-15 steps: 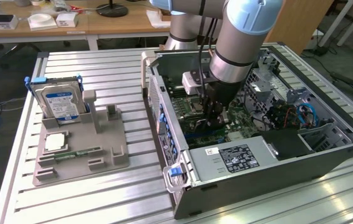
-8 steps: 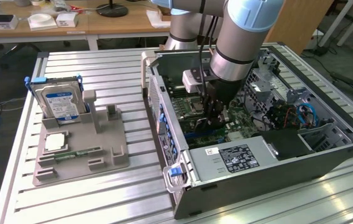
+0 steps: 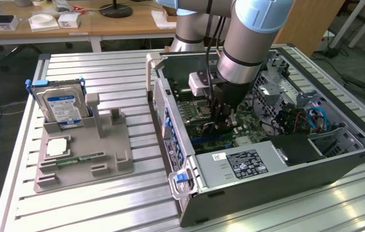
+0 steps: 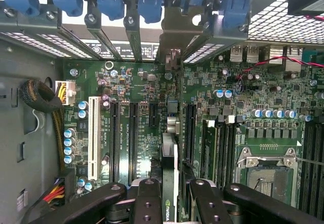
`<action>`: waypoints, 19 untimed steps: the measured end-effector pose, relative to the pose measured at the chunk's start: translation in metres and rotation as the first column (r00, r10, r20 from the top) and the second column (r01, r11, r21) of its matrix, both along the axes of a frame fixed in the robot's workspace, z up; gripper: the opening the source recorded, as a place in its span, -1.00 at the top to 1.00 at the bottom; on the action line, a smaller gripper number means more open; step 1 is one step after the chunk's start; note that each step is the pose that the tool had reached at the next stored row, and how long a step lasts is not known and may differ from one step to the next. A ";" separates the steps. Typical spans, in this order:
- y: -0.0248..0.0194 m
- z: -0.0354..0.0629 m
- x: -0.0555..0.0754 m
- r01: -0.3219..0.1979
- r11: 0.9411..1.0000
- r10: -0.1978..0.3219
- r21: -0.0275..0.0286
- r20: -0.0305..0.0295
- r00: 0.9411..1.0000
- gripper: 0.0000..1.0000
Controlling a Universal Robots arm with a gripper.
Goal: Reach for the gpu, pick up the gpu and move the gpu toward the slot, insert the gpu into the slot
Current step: 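Insert the gpu into the slot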
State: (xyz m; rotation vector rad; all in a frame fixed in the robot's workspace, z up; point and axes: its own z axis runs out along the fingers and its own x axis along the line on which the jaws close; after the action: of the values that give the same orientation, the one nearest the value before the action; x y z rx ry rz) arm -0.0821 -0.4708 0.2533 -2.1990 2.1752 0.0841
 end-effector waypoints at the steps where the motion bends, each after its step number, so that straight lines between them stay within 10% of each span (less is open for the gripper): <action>1: 0.0000 0.0000 0.000 0.000 1.000 0.000 0.000 0.000 1.000 0.47; 13: 0.0001 0.0031 0.004 0.000 1.000 0.000 -0.003 -0.002 1.000 0.47; 17: 0.0000 0.0032 0.004 0.000 0.999 0.000 -0.033 -0.002 1.000 0.47; 19: 0.0000 0.0032 0.004 0.000 0.999 0.000 -0.039 -0.002 1.000 0.47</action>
State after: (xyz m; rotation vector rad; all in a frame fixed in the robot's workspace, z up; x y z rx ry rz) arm -0.0780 -0.4708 0.2565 -2.2205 2.1965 0.0436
